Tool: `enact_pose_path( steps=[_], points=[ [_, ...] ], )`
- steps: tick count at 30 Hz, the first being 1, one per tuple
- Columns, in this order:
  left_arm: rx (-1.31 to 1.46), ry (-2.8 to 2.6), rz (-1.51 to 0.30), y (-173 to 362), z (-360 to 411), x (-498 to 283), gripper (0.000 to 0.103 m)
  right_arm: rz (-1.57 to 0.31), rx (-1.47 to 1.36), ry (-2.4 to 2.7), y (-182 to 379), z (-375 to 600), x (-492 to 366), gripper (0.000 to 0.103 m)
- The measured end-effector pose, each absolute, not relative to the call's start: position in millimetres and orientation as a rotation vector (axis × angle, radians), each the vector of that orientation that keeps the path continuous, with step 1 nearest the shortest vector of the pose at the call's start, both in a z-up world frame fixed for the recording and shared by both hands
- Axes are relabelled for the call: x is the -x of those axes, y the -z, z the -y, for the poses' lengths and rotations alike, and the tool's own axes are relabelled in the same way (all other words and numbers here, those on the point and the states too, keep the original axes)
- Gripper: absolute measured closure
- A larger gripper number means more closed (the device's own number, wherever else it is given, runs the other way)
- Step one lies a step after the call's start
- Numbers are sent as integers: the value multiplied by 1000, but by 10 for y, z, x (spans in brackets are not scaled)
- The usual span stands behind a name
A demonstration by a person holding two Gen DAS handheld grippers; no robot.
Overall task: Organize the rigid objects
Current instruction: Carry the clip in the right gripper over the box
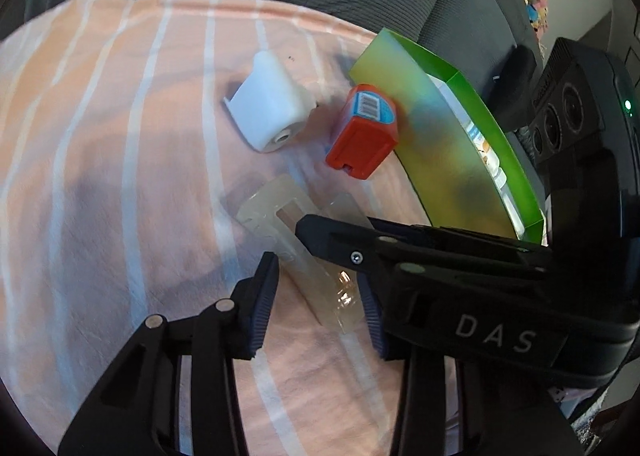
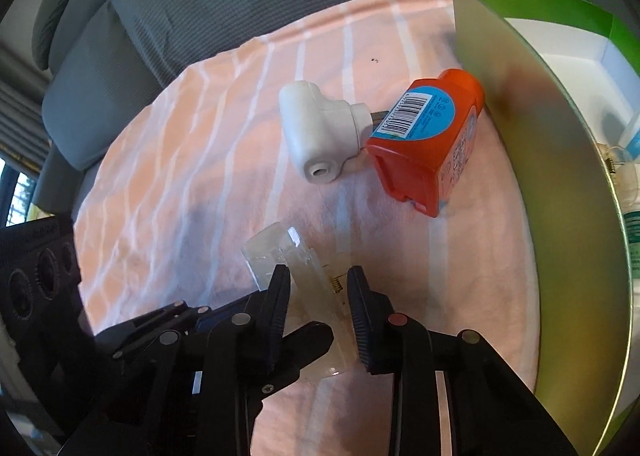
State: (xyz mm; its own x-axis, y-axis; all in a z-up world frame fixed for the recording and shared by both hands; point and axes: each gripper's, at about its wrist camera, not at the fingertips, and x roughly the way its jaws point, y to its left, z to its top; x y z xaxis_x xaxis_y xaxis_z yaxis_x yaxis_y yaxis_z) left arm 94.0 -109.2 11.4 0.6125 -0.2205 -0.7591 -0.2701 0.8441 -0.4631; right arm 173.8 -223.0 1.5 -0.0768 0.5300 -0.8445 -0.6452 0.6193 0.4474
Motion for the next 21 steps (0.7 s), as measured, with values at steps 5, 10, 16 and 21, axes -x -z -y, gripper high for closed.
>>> enact_pose_path(
  steps=[5, 10, 16, 21],
  points=[
    [550, -21, -867, -328, 1165, -965, 66, -1267, 55, -981, -223, 2335, -1766, 71],
    [469, -2, -817, -586, 1355, -1025, 67, -1181, -10, -968, -478, 2520, -1839, 72],
    [393, 42, -788, -821, 1576, -1238, 67, -1109, -73, -929, -707, 2771, -1976, 71],
    [362, 88, -785, -854, 1757, -1481, 67, -1078, -128, -882, -820, 2996, -2136, 71]
  ],
)
